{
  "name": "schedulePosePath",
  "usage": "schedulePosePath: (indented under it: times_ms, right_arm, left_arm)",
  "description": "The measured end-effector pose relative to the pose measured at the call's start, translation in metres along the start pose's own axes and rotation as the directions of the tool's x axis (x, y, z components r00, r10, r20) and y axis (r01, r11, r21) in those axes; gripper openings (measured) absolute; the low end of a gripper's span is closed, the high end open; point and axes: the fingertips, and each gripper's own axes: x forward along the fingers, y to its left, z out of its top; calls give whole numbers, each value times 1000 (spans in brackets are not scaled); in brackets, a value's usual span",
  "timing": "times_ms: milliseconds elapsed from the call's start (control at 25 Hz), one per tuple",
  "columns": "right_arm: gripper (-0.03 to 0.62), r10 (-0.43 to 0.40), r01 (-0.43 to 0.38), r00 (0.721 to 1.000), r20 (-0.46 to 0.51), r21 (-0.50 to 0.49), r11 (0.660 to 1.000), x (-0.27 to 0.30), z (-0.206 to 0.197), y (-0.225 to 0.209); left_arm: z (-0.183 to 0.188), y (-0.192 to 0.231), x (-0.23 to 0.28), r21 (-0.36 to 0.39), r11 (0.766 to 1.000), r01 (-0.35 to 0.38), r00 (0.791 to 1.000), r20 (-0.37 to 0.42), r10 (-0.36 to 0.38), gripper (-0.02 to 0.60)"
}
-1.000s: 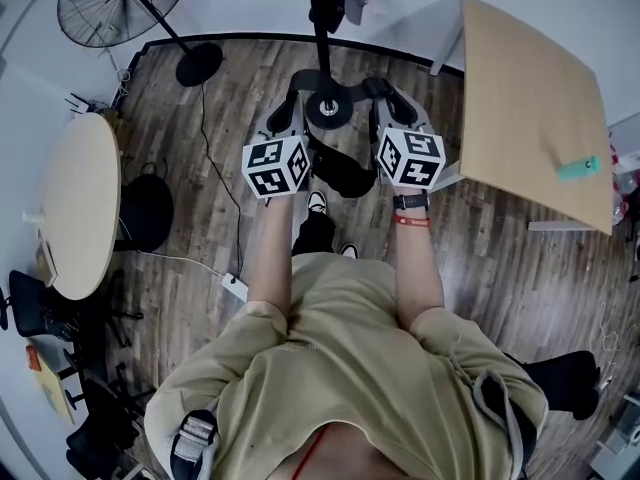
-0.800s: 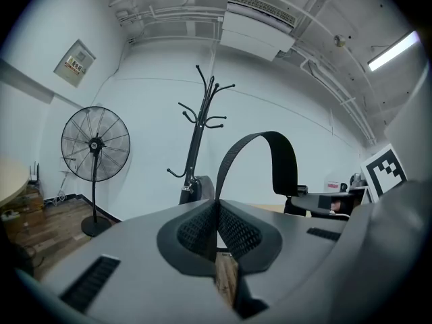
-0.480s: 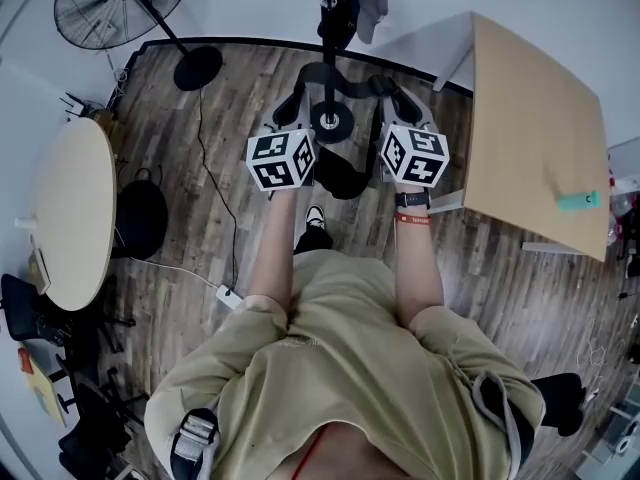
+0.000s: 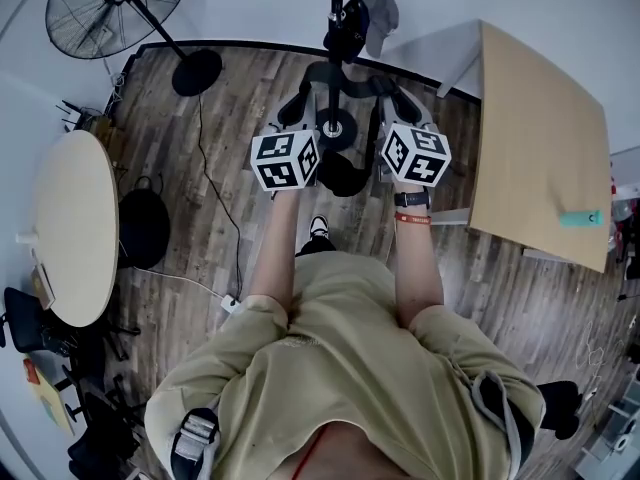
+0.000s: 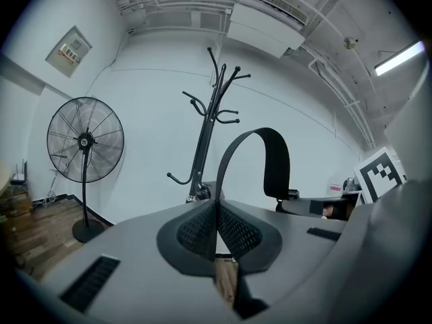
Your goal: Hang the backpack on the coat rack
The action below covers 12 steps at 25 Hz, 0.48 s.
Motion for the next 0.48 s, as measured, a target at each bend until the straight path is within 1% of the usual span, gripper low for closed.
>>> schedulePosePath:
  times_ms: [360,480]
  right_arm:
    - [78,-14,14,1000,-17,5,1000,58,2,1]
    - [78,-27,28,999,-17,13,1000,77,2,-1]
  left_arm:
    - [9,36,51,-25,999,26,1000,-4,-26,25]
    - [11,46,66,-20,999,43,999,-10,-43,25]
